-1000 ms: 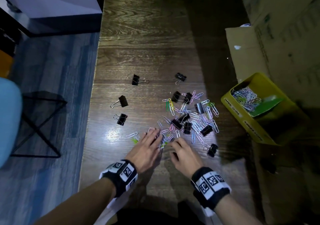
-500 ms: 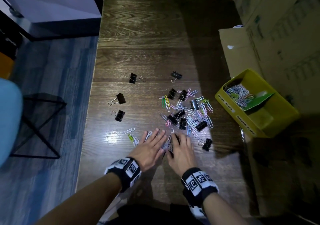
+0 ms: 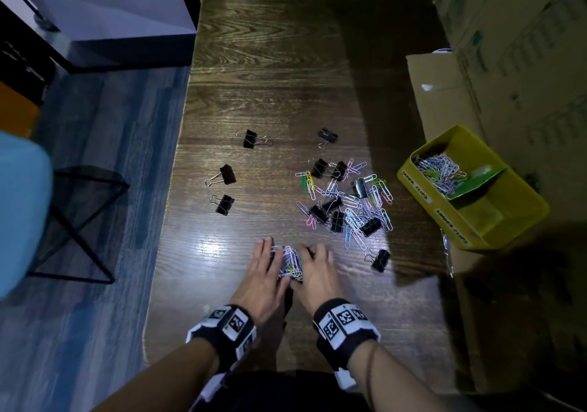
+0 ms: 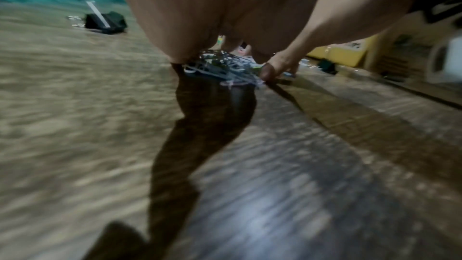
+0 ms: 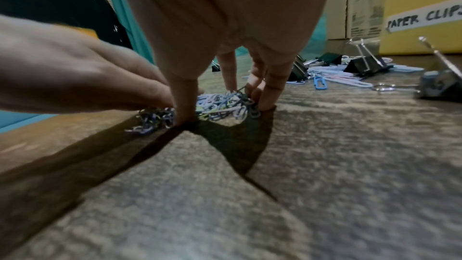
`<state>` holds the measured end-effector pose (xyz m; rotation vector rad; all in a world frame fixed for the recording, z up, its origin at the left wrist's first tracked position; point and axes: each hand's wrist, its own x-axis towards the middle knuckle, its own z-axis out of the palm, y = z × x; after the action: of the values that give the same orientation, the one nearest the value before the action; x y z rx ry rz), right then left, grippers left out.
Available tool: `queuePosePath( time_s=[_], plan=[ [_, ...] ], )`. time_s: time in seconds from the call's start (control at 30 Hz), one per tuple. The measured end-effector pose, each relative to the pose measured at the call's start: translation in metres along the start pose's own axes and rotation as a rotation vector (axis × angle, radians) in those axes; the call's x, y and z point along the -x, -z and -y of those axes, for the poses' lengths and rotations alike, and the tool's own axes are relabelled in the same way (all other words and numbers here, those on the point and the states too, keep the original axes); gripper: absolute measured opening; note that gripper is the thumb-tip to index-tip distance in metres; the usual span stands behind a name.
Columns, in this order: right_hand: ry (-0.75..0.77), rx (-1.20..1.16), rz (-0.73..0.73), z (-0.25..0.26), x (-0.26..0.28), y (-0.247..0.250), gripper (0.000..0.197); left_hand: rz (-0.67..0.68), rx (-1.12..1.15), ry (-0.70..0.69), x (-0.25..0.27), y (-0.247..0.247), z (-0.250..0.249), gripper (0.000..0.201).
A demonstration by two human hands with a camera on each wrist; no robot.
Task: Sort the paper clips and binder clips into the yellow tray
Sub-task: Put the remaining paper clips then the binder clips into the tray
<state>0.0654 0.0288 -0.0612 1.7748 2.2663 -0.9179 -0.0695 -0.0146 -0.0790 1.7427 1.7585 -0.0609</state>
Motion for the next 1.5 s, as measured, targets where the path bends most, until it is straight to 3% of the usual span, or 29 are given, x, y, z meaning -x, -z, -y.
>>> queuePosePath(
  time_s=[0.07, 0.2, 0.33, 0.47, 0.67, 0.8, 1.03, 1.27, 1.5],
  plan=[
    [-0.008, -0.056, 0.026, 0.0, 0.001, 0.0, 0.055, -0.046, -0.047, -0.053, 0.001, 0.002, -0.009, 0.061],
    [0.012, -0.155, 0.015, -0.003, 0.004, 0.002, 0.046, -0.108, -0.232, -0.188, -0.004, 0.017, -0.014, 0.059],
    [-0.014, -0.262, 0.02, -0.013, 0.005, 0.011, 0.033, -0.035, -0.096, -0.159, -0.015, 0.026, -0.003, 0.037],
    [-0.098, -0.4, 0.016, -0.024, 0.006, 0.019, 0.034, -0.084, 0.071, -0.188, -0.018, 0.039, 0.001, 0.023],
    [-0.16, -0.552, 0.039, -0.043, 0.009, 0.036, 0.036, -0.066, 0.299, -0.016, -0.026, 0.053, 0.01, 0.023],
    [-0.173, -0.666, -0.05, -0.057, 0.012, 0.041, 0.032, 0.064, 0.549, 0.143, -0.033, 0.059, 0.018, 0.024],
    [-0.292, -0.913, -0.206, -0.08, 0.014, 0.057, 0.031, 0.102, 0.896, 0.227, -0.043, 0.082, 0.006, 0.025],
    [-0.234, -1.089, -0.27, -0.105, 0.027, 0.104, 0.025, 0.186, 0.996, 0.15, -0.063, 0.132, -0.042, 0.016],
    [-0.203, -1.286, -0.448, -0.128, 0.029, 0.165, 0.028, 0.26, 0.919, -0.179, -0.123, 0.177, -0.155, 0.019]
  ],
)
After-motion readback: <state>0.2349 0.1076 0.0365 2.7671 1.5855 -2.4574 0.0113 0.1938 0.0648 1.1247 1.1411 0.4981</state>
